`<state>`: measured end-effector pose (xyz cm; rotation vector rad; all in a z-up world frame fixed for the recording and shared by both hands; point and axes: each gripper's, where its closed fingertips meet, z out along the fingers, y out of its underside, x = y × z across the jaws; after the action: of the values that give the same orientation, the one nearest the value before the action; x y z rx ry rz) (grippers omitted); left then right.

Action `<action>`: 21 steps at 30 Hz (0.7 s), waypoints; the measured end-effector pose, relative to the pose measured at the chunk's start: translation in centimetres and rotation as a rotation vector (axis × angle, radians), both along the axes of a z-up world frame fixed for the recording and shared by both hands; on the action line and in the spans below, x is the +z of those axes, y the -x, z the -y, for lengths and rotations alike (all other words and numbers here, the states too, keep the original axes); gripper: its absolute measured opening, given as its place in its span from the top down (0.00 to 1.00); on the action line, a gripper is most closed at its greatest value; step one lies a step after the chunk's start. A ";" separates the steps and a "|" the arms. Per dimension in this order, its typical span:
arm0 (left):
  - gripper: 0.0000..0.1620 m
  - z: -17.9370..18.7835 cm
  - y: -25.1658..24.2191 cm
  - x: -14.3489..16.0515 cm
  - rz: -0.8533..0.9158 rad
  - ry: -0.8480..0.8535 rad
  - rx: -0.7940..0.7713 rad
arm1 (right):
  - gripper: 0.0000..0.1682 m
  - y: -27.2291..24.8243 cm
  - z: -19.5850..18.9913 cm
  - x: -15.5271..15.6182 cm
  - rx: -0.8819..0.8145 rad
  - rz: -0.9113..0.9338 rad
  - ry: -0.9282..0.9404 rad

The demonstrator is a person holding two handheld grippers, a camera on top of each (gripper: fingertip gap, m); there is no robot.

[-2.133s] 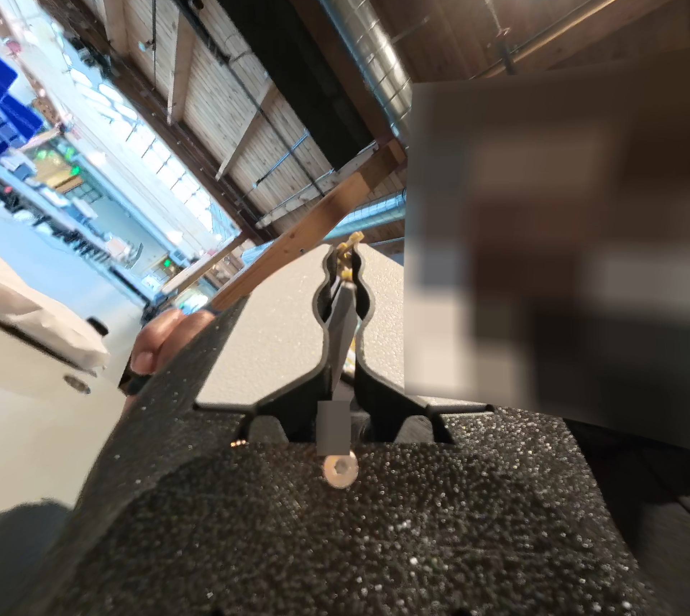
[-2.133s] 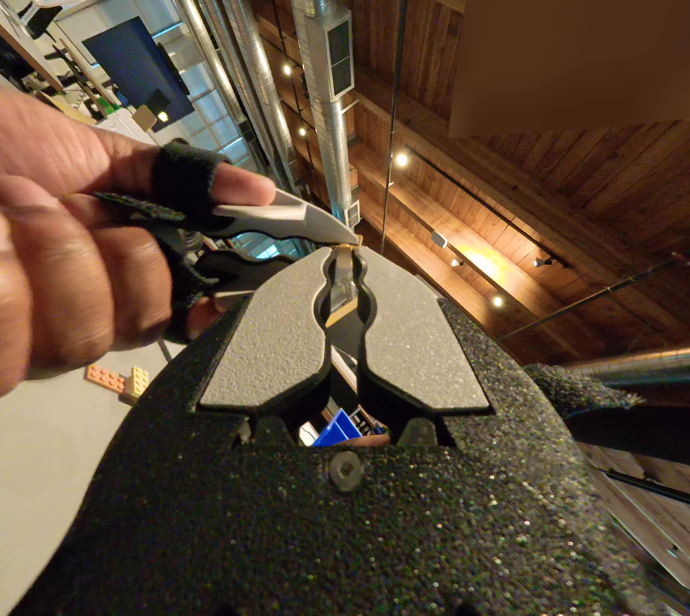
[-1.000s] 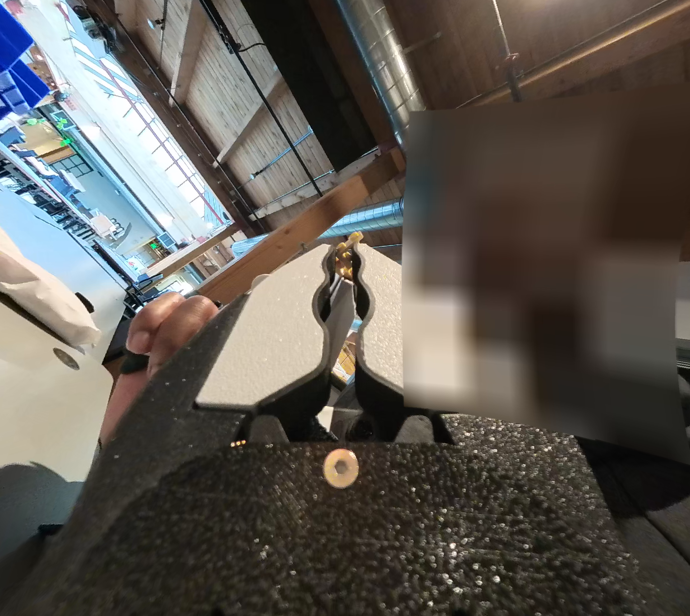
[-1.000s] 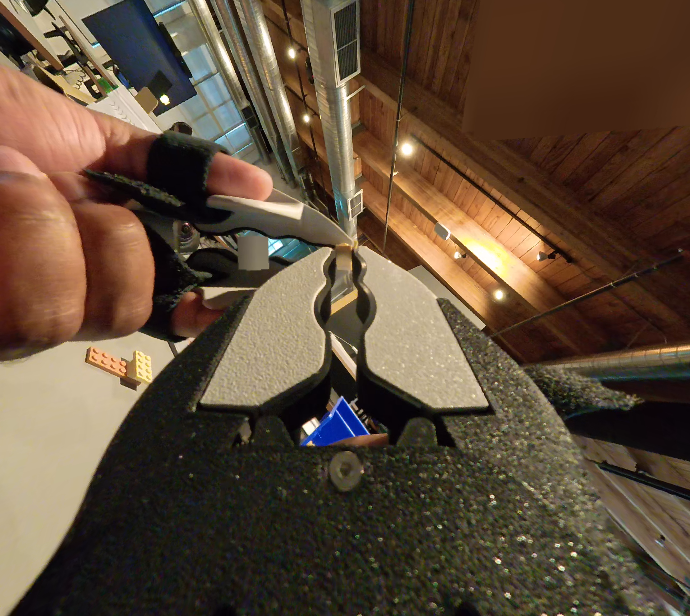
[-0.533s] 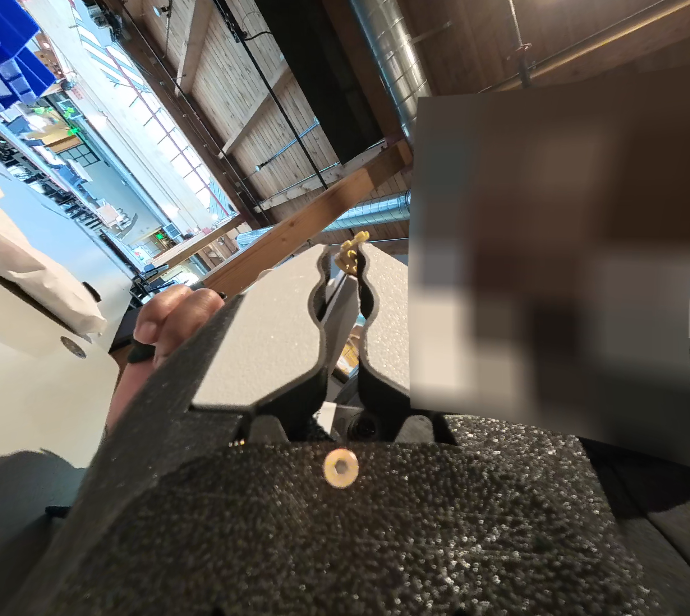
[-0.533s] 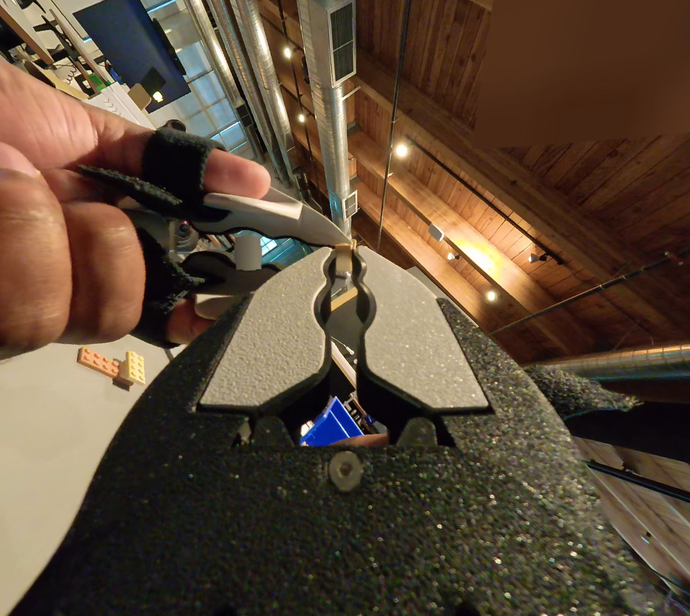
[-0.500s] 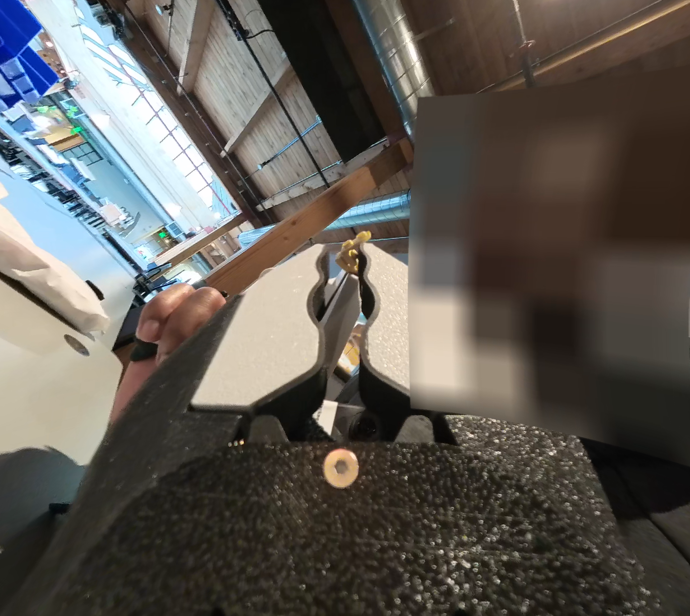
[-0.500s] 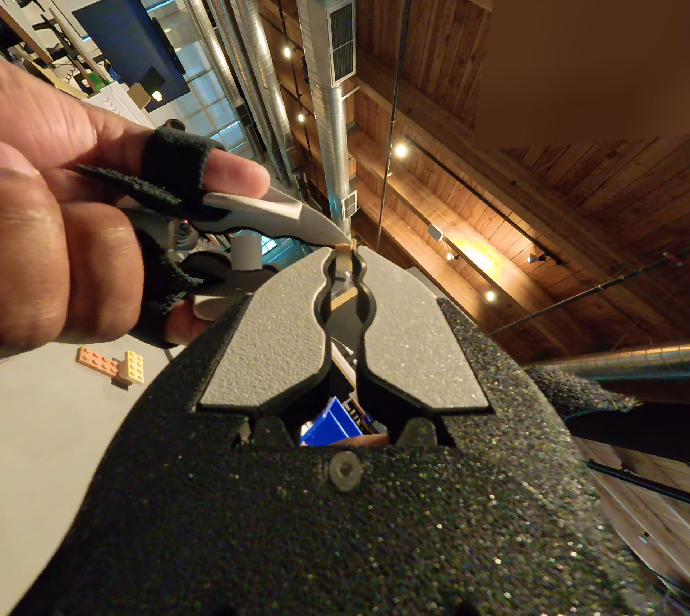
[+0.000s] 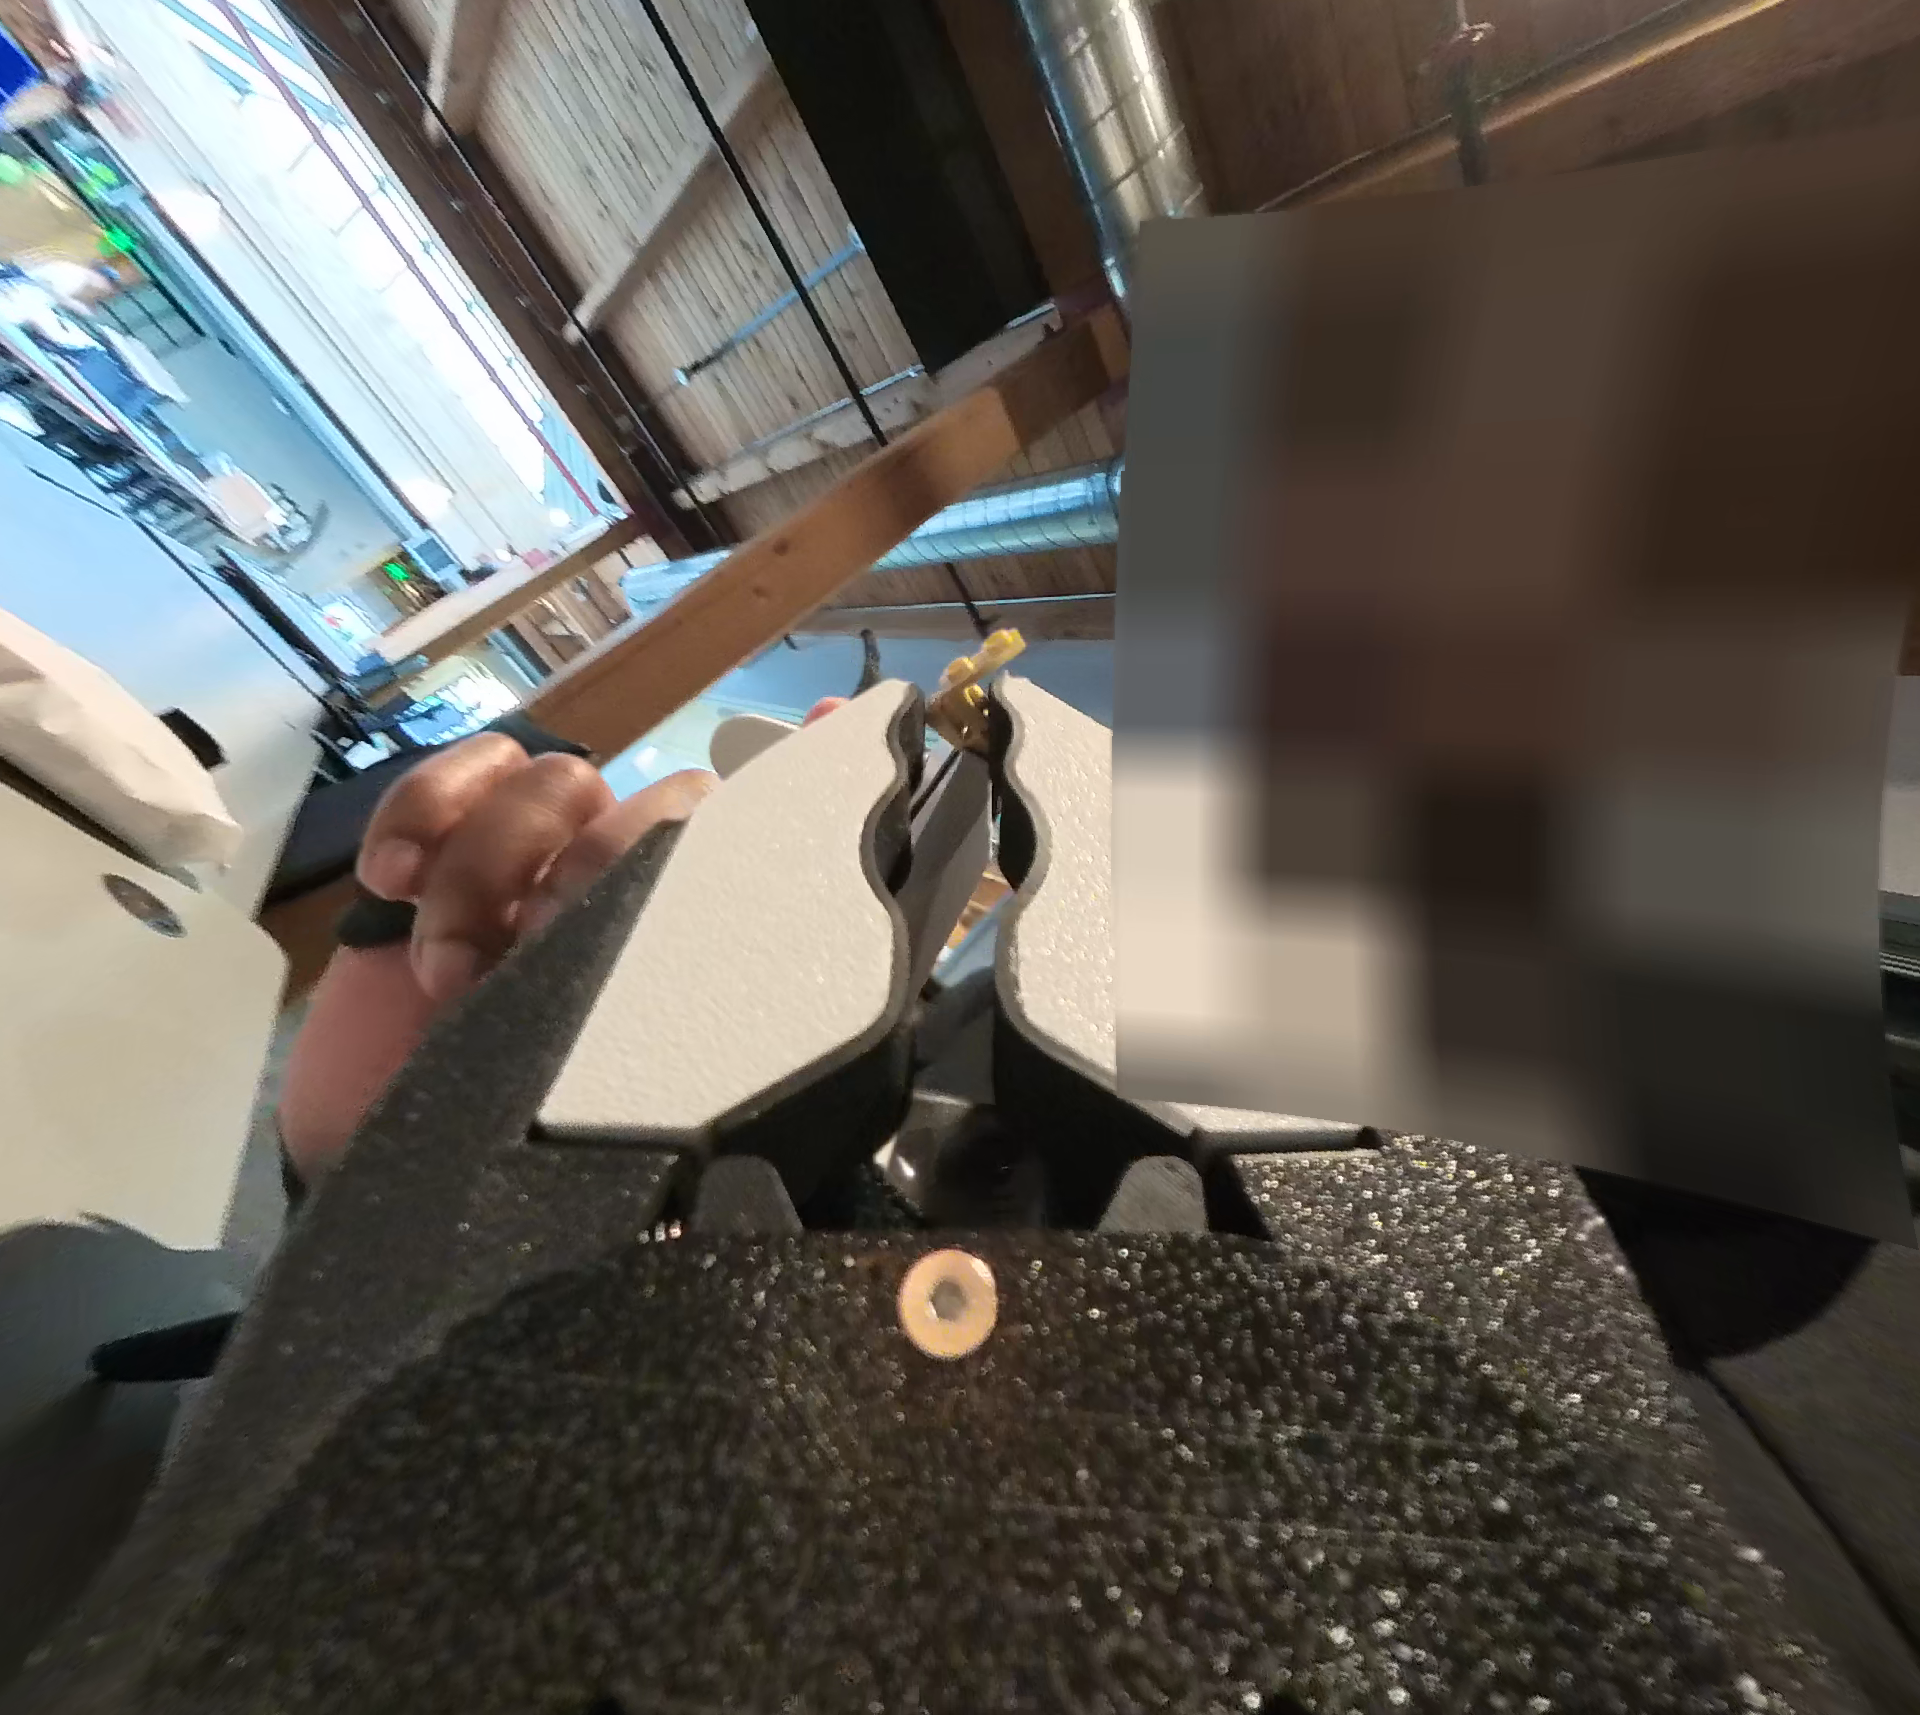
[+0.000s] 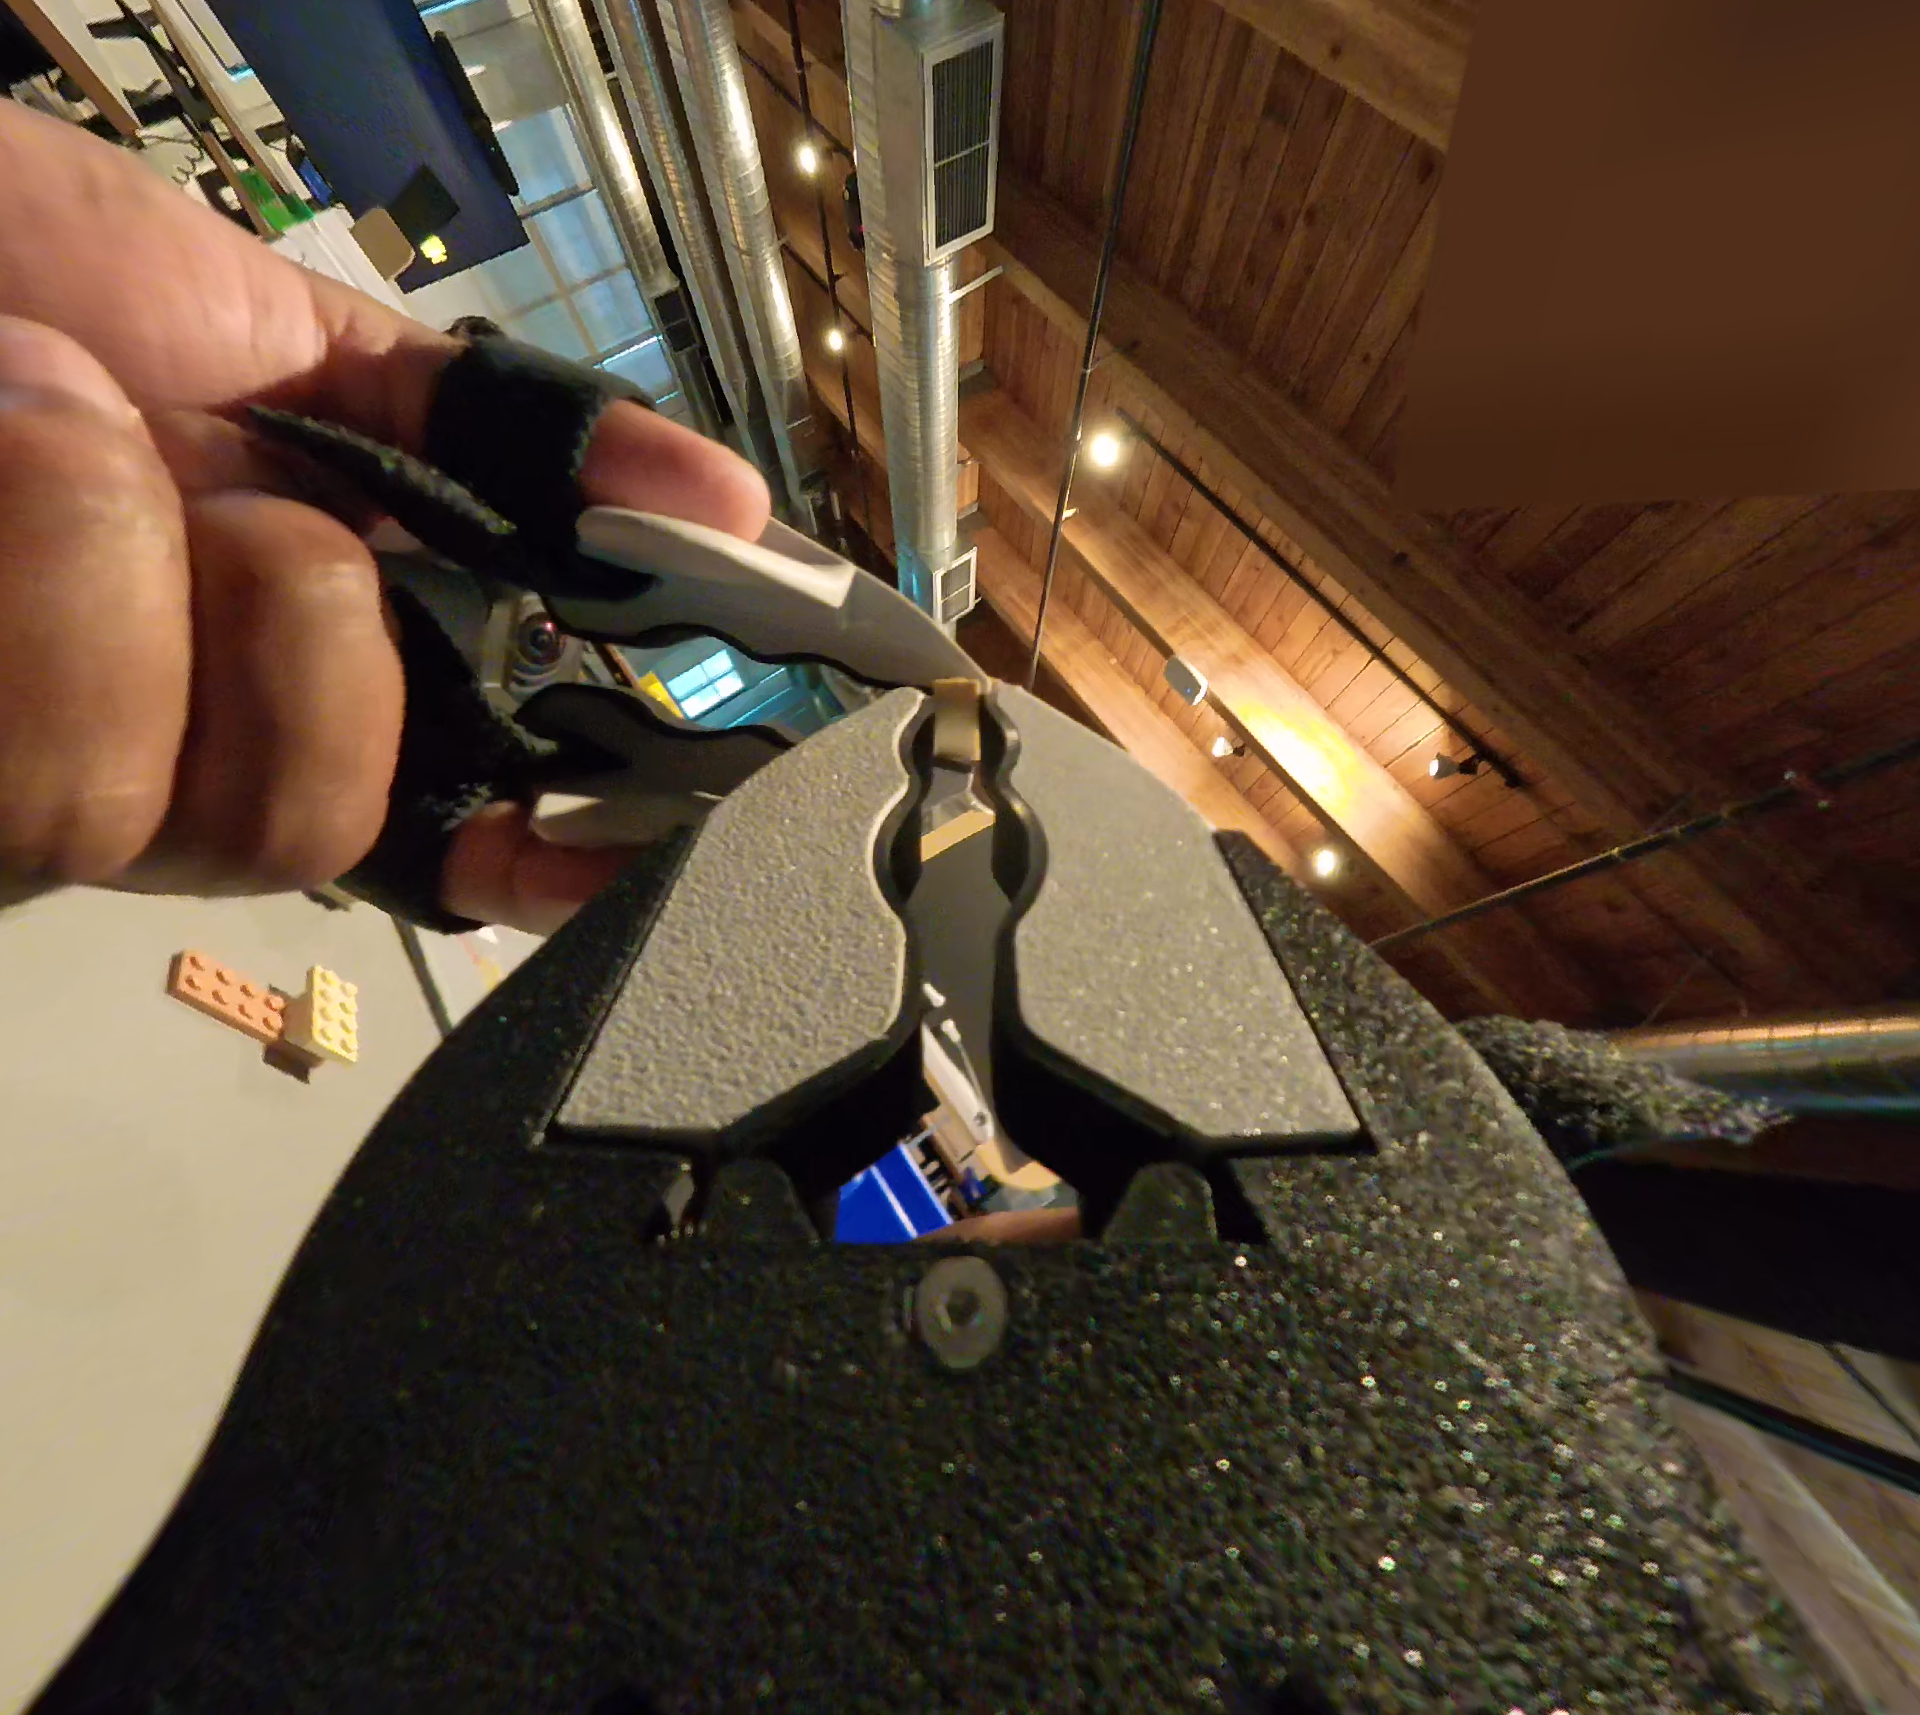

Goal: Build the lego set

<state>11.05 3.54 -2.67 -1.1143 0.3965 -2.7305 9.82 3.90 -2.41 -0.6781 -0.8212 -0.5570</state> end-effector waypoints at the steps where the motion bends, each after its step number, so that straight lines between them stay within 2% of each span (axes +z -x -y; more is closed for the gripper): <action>1: 0.94 0.1 0.0 0.0 0.004 0.004 -0.012 | 0.96 0.1 0.1 0.0 -0.001 0.005 -0.005; 9: 0.94 0.3 0.2 0.2 0.038 0.048 -0.074 | 0.96 0.3 0.3 0.0 0.002 0.029 -0.023; 21: 0.94 0.5 0.4 0.2 0.063 0.013 -0.028 | 0.96 0.5 0.5 -0.2 0.041 0.000 -0.005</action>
<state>10.68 3.08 -2.46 -1.0311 0.3888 -2.7878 9.37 3.41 -2.56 -0.6555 -0.8317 -0.5216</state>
